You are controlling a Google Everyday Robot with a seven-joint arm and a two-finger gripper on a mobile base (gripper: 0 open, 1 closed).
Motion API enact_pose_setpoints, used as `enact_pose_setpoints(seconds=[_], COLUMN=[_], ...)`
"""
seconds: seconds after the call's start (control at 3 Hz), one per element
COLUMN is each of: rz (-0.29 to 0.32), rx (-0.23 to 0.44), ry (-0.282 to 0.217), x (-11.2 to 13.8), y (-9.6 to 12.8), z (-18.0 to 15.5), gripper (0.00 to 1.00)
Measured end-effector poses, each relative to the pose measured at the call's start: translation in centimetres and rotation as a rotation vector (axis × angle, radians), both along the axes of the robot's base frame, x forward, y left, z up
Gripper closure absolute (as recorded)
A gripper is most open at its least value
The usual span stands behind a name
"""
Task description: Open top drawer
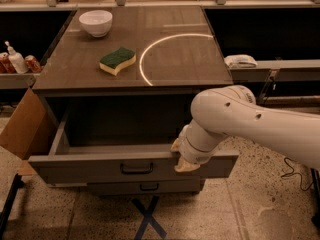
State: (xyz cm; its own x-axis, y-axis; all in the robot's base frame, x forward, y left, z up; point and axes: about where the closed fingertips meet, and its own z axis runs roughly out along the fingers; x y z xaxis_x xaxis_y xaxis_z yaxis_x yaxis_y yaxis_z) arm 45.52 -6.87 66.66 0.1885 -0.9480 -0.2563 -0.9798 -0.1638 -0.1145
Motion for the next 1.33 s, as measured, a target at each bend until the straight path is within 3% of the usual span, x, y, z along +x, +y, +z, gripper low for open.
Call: enact_pose_setpoints(seconds=[0.33,0.67,1.0,1.33], rz=[-0.01,-0.01,-0.01,-0.009], rx=[-0.009,-0.009,-0.011,-0.012], ry=[-0.015,-0.015,-0.017,-0.018], x=[-1.36,-1.36,-1.41,-1.47], y=[-0.65,-0.65,-0.65,-0.65], z=[1.04,1.04,1.11,1.18], gripper=[0.96,1.0,0.83,0.6])
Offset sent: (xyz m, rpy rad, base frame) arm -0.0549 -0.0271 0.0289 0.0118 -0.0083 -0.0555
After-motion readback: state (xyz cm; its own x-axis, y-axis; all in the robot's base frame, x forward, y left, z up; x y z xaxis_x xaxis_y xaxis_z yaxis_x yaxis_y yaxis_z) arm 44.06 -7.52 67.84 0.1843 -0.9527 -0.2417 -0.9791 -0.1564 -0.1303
